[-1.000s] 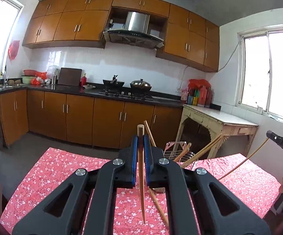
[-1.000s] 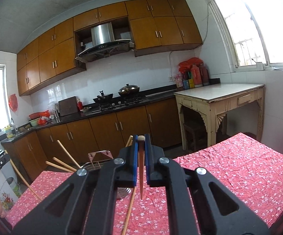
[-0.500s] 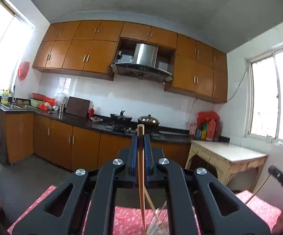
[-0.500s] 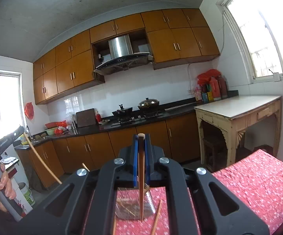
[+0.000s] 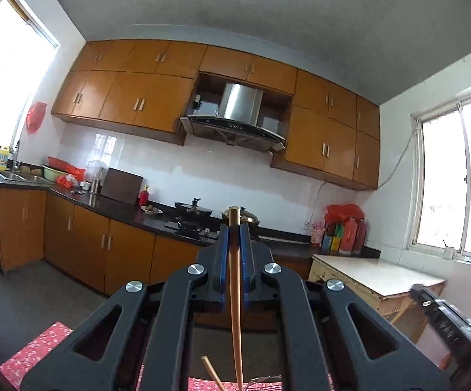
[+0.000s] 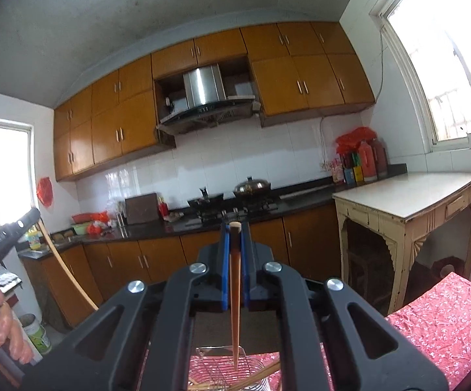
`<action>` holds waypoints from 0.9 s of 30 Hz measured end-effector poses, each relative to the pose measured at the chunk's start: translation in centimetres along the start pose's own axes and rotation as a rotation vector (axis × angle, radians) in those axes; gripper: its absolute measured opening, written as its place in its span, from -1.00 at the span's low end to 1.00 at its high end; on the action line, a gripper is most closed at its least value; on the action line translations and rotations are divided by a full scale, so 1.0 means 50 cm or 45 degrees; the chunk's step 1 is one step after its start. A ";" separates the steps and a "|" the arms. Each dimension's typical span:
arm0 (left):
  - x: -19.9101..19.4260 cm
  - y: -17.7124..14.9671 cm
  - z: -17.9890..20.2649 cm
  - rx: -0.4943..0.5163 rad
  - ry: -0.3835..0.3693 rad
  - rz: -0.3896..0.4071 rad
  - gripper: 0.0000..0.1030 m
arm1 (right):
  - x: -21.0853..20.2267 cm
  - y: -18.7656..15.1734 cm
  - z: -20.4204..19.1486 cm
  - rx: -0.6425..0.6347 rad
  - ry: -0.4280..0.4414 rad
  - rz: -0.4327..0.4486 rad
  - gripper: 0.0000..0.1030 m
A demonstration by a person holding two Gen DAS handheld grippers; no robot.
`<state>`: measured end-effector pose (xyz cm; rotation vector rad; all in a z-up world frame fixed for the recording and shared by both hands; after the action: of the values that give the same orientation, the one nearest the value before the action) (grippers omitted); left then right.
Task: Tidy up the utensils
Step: 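Lower the chopsticks into the wire holder and open both grippers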
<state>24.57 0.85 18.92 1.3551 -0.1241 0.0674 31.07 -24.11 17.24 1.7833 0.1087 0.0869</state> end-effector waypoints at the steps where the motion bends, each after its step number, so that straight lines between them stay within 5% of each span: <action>1: 0.010 -0.011 0.004 0.007 -0.001 -0.012 -0.87 | 0.018 -0.012 0.003 0.001 -0.002 -0.023 -0.86; 21: 0.098 -0.140 -0.009 -0.008 0.038 -0.266 -0.85 | 0.124 -0.120 0.018 -0.018 -0.010 -0.217 -0.76; 25: 0.087 -0.125 -0.026 -0.011 0.077 -0.256 -0.30 | 0.108 -0.117 0.029 -0.011 -0.031 -0.208 -0.49; 27: 0.074 -0.114 -0.036 -0.009 0.097 -0.246 -0.26 | 0.097 -0.113 0.036 -0.005 -0.042 -0.204 -0.47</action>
<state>29.04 1.31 13.48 1.3494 0.0709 -0.0436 35.95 -24.06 11.36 1.7645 0.2274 -0.0575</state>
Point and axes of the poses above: each gripper's, at about its wrist camera, not at the fingertips, and x roughly the way its jaws point, z to its right, y to its top, the point moved 4 cm from there along x, roughly the way its jaws point, and after that the axes turned 2 degrees about z, right-handed, at the moved point
